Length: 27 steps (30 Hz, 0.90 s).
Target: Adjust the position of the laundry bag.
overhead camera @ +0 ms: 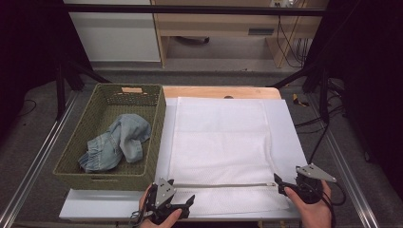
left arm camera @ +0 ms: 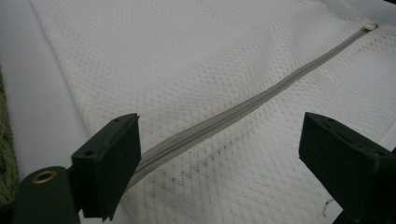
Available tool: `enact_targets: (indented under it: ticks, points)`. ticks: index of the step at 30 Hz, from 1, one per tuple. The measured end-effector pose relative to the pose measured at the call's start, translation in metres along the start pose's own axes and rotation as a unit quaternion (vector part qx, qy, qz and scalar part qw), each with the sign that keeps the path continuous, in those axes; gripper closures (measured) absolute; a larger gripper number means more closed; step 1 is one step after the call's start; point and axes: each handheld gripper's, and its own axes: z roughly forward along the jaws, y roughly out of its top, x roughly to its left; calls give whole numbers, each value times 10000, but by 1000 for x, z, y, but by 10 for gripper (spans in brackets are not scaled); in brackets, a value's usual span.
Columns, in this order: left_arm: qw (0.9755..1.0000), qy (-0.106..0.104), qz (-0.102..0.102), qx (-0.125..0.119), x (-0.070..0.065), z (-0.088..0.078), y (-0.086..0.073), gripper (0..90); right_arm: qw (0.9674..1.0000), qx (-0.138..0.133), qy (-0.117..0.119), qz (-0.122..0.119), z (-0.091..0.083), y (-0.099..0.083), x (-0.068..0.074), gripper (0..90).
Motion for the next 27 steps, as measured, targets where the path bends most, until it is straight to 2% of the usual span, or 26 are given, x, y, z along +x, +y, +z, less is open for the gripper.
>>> enact_targets:
  ticks: [7, 10, 13, 18, 21, 25, 27]
  points:
    - [9999, 99, 2, -26, 0, -3, 0, 112, 9999, -88, -91, -58, -2, 2, 0, 156]
    - [9998, 170, 72, -22, 0, -5, 1, 128, 9998, -129, -121, -29, -3, 2, 0, 166]
    - [9999, 94, 63, 34, 0, -8, 2, 171, 9997, -167, -154, -49, -3, 4, 0, 171]
    - [9999, 160, 30, 46, 1, -9, 1, 167, 9995, -221, -226, -42, 6, 10, -6, 176]
    - [9998, 191, -5, 75, 1, -9, 0, 163, 9996, -214, -167, -36, 15, 16, -7, 182]
    - [9997, 199, 52, 133, 0, -9, -1, 167, 9996, -248, -91, -65, 21, 21, -6, 210]
    - [9996, 242, 38, 158, 0, -12, -3, 170, 9997, -226, -11, -77, 26, 25, -6, 253]
